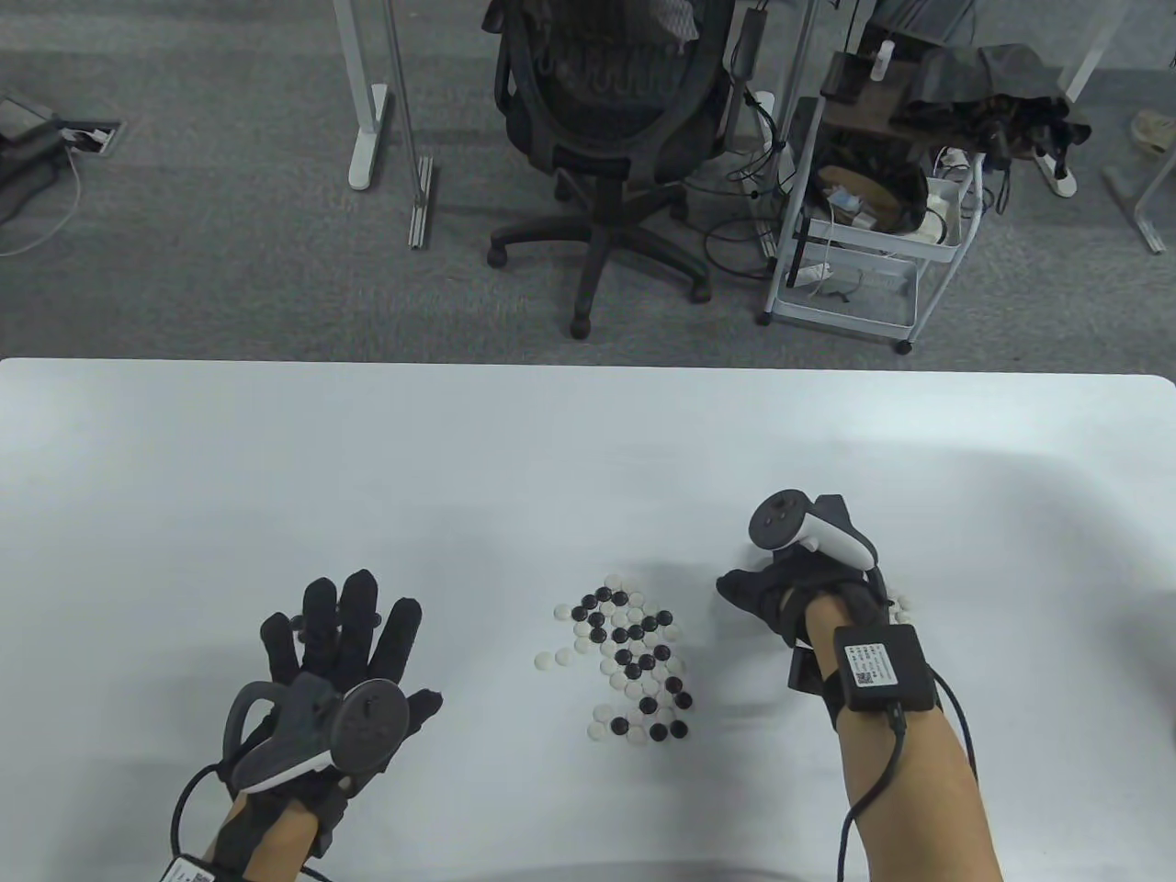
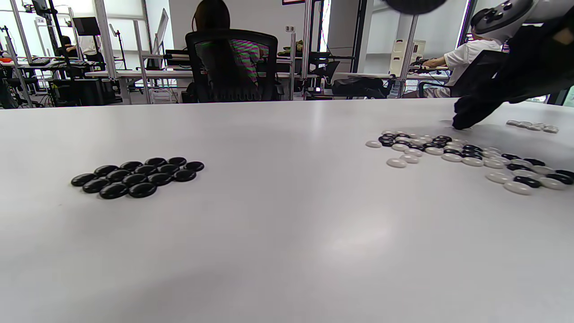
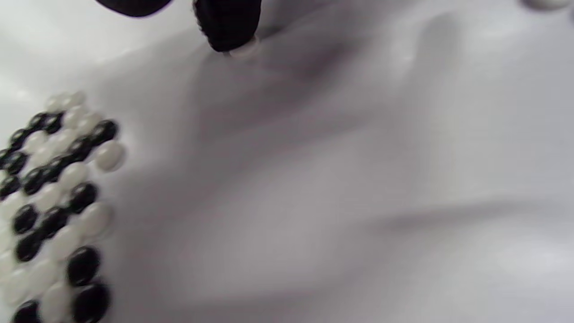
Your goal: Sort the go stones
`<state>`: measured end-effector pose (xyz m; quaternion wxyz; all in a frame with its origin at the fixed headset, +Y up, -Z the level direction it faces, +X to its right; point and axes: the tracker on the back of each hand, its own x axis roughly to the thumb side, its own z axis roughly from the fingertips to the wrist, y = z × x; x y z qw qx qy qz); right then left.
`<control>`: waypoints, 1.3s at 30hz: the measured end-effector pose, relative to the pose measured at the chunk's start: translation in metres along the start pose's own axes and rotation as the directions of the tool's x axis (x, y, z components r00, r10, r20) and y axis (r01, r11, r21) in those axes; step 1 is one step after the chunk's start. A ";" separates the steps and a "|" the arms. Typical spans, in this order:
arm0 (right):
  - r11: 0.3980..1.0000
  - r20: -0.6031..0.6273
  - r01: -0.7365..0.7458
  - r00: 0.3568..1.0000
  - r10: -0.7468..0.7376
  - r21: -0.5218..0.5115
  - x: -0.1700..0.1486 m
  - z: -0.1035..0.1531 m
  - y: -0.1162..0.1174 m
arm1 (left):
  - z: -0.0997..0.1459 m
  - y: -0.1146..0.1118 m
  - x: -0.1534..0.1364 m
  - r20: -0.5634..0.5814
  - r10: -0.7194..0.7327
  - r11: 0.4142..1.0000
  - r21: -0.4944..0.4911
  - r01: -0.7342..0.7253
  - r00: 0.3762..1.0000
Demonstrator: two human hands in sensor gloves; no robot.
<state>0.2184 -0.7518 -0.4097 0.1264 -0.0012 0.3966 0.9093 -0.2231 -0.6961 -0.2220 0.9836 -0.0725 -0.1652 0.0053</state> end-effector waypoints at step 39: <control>0.982 0.265 -0.175 0.952 0.152 0.066 0.066 0.038 0.013 | -0.001 -0.001 -0.006 -0.016 0.013 1.000 -0.007 -0.014 1.000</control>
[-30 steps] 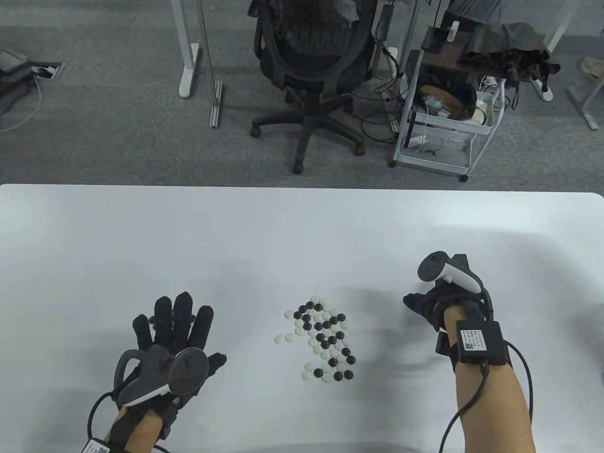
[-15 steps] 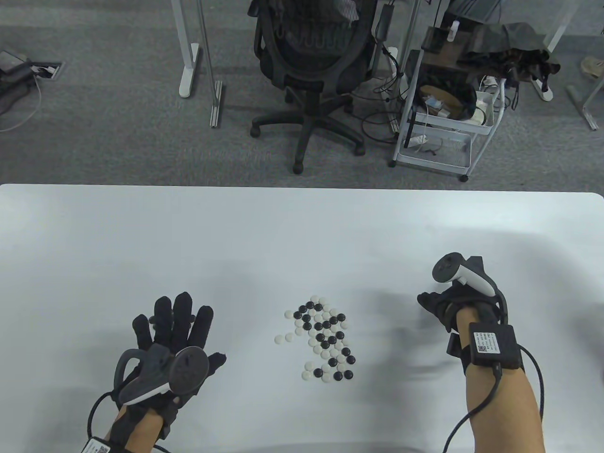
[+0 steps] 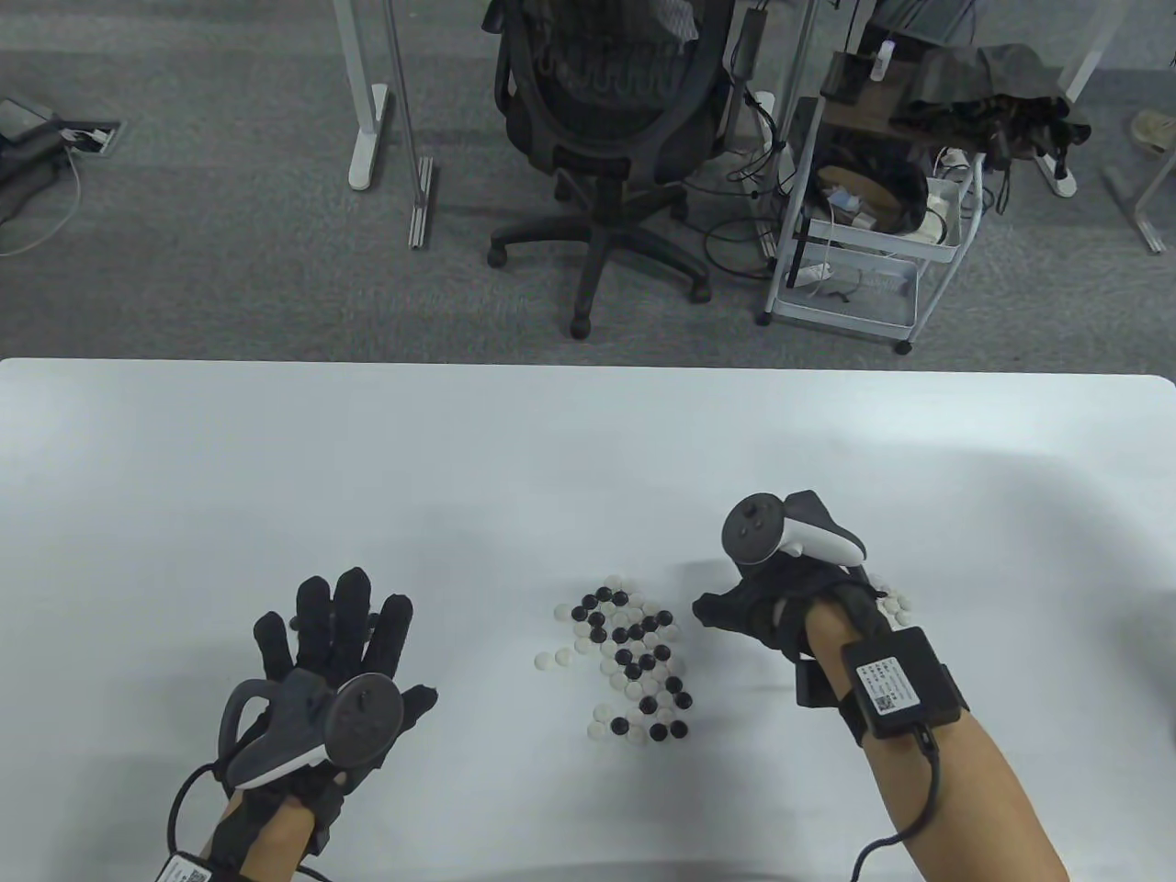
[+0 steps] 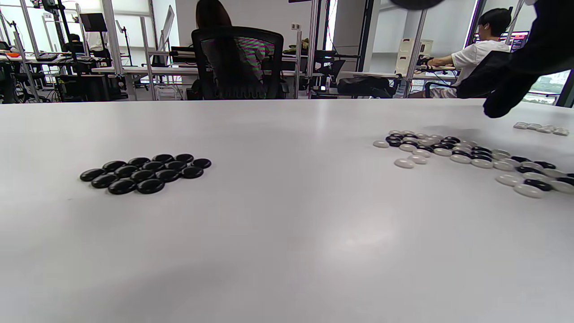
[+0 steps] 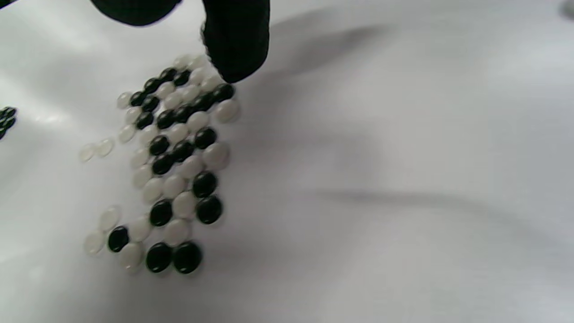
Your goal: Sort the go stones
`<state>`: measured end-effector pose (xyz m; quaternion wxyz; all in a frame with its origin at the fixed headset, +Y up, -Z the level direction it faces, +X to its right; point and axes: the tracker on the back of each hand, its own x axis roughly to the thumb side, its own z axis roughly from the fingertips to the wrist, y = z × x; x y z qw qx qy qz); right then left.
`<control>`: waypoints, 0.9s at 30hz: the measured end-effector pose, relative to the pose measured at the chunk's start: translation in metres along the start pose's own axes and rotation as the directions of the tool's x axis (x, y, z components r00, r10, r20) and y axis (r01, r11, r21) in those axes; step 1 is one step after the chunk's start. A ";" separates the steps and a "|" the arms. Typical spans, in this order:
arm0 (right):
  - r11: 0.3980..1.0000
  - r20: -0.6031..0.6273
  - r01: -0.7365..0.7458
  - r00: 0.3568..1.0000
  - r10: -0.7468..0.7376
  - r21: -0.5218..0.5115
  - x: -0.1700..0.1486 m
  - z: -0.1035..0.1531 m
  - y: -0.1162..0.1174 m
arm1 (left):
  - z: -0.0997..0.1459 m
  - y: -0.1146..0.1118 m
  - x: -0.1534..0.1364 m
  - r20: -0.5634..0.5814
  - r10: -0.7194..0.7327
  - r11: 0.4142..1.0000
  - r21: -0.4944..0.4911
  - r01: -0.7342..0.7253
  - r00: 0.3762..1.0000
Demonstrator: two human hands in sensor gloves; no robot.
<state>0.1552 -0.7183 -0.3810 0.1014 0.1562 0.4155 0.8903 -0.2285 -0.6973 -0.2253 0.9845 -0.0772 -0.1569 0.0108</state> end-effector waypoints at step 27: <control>0.998 -0.343 0.031 0.938 -0.045 -0.046 -0.099 0.005 -0.003 | 0.002 0.002 -0.004 -0.008 0.031 0.999 -0.009 -0.031 0.999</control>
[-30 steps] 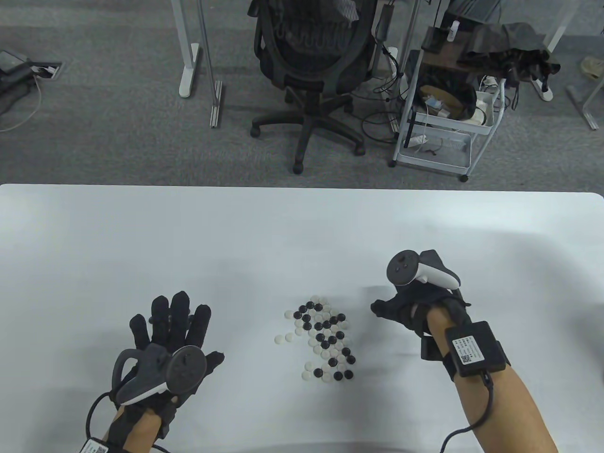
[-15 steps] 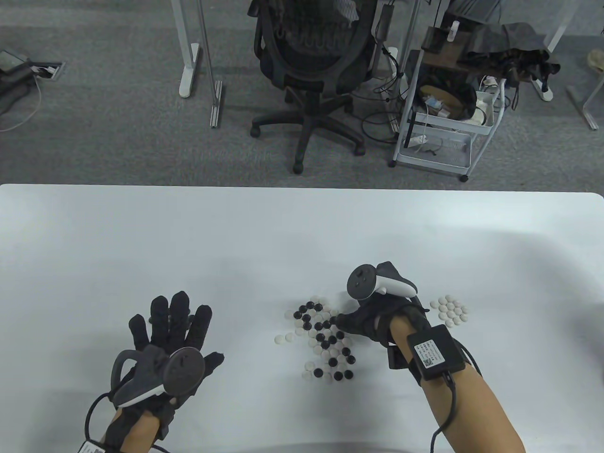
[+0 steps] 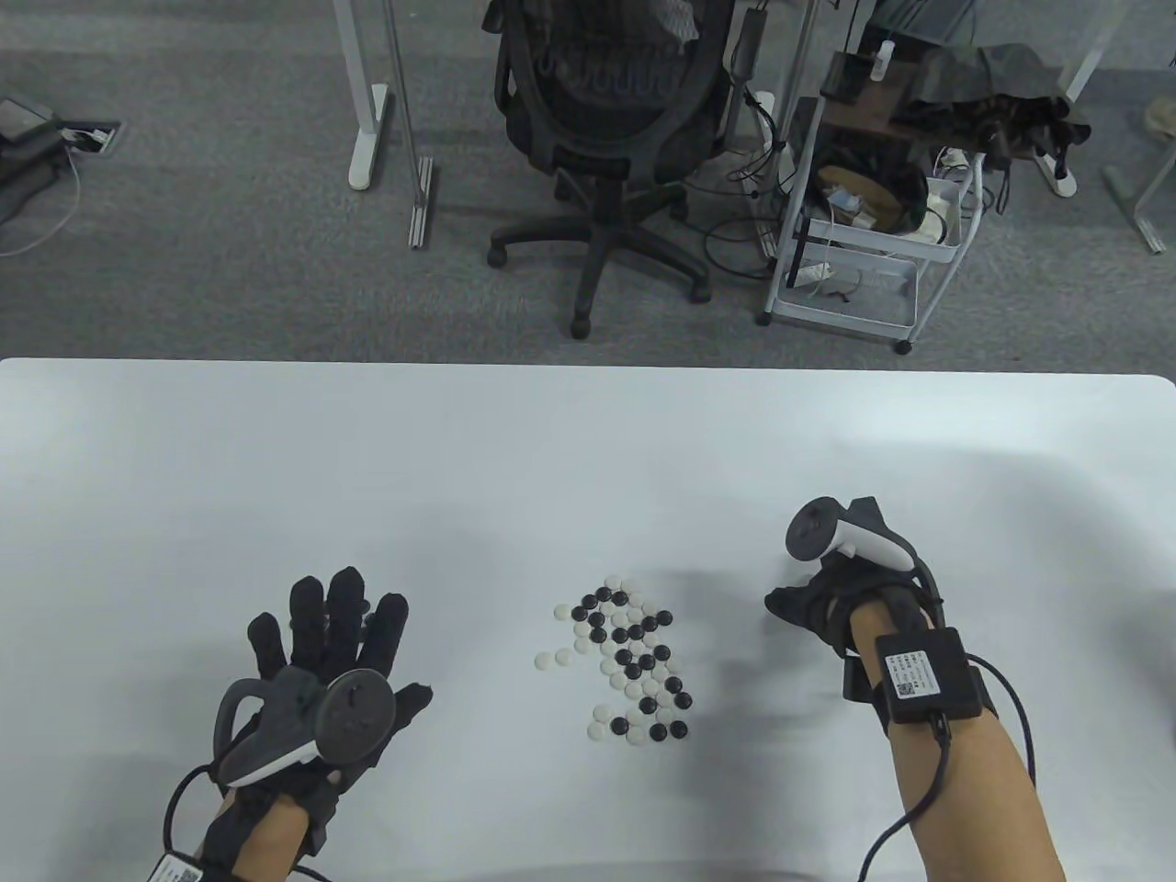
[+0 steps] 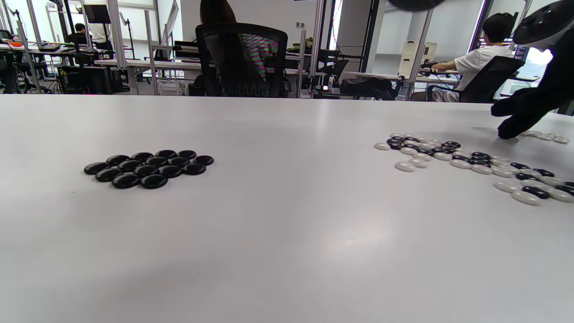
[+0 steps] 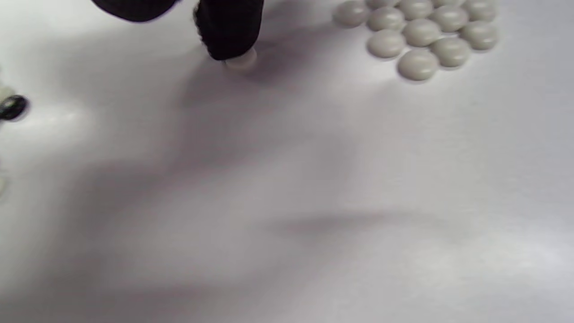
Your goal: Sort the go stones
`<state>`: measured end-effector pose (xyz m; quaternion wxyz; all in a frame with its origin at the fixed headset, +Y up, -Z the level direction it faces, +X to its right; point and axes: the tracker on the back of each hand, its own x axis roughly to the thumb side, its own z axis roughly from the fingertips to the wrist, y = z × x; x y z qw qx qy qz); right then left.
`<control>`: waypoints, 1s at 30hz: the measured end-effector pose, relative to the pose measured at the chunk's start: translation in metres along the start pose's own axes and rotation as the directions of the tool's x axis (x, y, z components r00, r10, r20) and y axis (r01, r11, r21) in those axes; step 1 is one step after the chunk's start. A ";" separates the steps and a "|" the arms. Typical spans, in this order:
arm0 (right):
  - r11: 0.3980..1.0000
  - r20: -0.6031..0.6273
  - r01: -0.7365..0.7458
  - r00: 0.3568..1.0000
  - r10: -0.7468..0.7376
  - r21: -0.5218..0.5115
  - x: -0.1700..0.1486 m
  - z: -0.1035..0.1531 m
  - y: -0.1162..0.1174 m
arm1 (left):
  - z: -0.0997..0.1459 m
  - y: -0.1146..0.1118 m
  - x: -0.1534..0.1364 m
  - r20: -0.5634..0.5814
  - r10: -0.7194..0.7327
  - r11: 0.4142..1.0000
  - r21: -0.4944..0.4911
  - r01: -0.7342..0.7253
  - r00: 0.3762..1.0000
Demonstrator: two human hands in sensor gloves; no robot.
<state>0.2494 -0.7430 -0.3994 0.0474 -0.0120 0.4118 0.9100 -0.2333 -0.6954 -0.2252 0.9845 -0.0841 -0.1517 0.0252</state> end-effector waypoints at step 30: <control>0.988 0.354 -0.151 0.926 0.133 0.024 0.072 0.052 0.018 | -0.002 0.000 -0.001 -0.012 -0.004 1.000 -0.021 0.004 1.000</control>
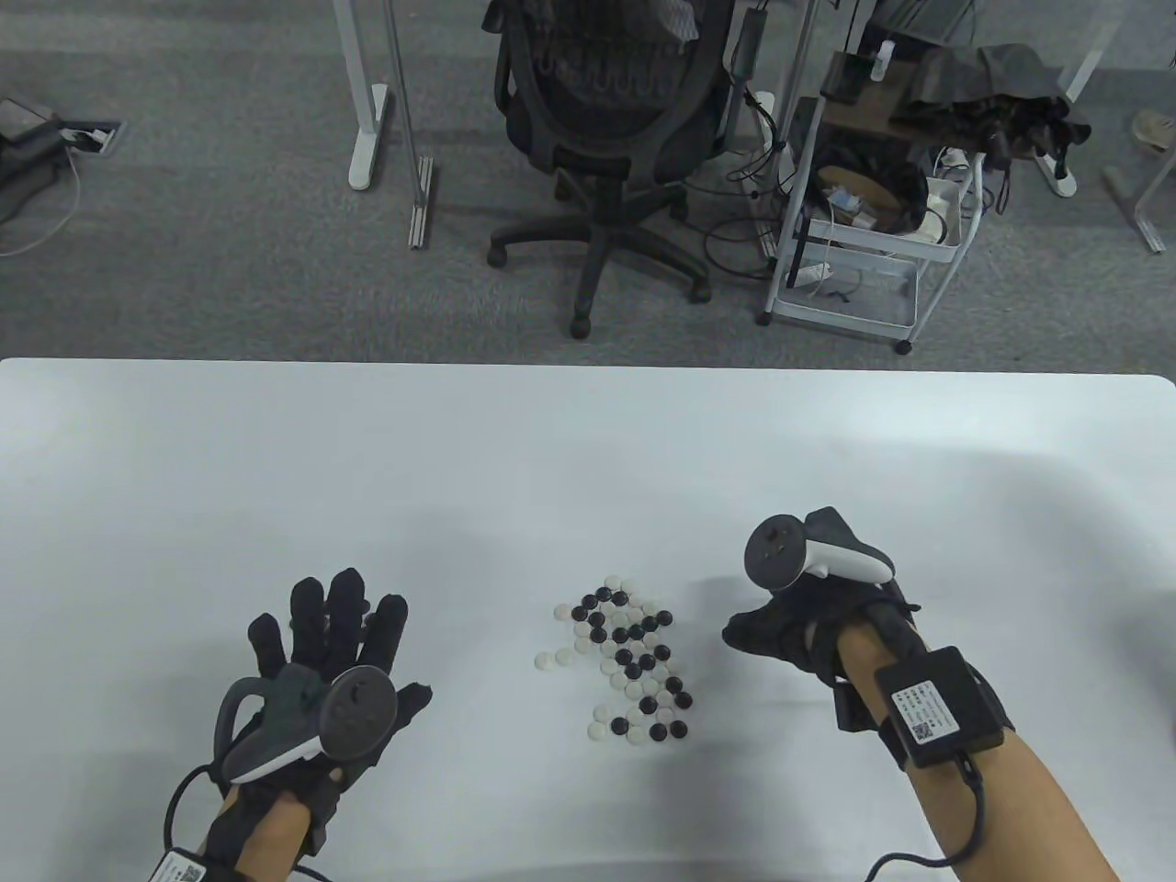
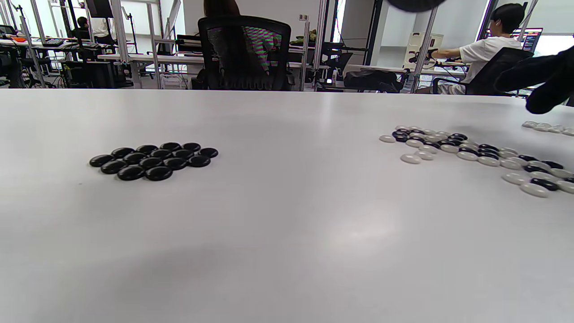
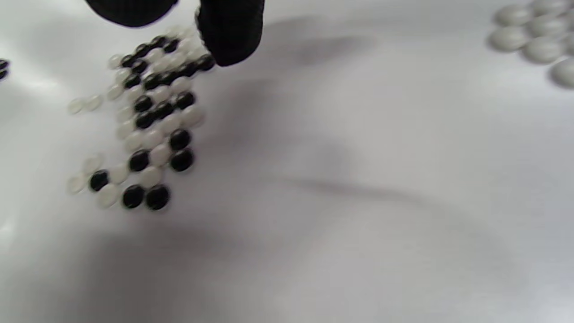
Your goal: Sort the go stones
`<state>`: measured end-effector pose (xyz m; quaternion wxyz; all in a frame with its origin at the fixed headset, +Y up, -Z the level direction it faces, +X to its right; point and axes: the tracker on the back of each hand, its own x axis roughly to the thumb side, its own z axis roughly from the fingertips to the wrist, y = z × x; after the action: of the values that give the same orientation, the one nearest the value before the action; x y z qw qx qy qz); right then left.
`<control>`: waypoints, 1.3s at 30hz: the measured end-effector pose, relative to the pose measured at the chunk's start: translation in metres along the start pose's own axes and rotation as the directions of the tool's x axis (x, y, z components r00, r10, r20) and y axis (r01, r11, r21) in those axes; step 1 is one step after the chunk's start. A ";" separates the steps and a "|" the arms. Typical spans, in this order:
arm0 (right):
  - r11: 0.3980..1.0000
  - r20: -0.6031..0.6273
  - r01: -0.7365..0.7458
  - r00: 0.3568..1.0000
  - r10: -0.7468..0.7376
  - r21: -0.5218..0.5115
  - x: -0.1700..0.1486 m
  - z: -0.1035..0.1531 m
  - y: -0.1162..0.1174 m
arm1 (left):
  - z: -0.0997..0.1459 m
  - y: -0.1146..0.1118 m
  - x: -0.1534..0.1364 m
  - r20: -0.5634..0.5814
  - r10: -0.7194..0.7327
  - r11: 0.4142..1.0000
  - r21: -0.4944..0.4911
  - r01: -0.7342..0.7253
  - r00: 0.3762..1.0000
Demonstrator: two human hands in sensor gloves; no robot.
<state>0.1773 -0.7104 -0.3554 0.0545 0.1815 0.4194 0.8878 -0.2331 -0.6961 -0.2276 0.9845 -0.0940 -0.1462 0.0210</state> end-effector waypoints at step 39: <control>0.989 0.050 -0.134 0.990 0.131 0.059 0.008 -0.023 0.053 | 0.003 0.000 -0.001 -0.002 0.010 1.000 0.017 -0.010 1.000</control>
<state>0.1641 -0.7590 -0.3259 -0.0008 0.2310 0.4325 0.8716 -0.2353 -0.6960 -0.2248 0.9853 -0.0864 -0.1448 0.0271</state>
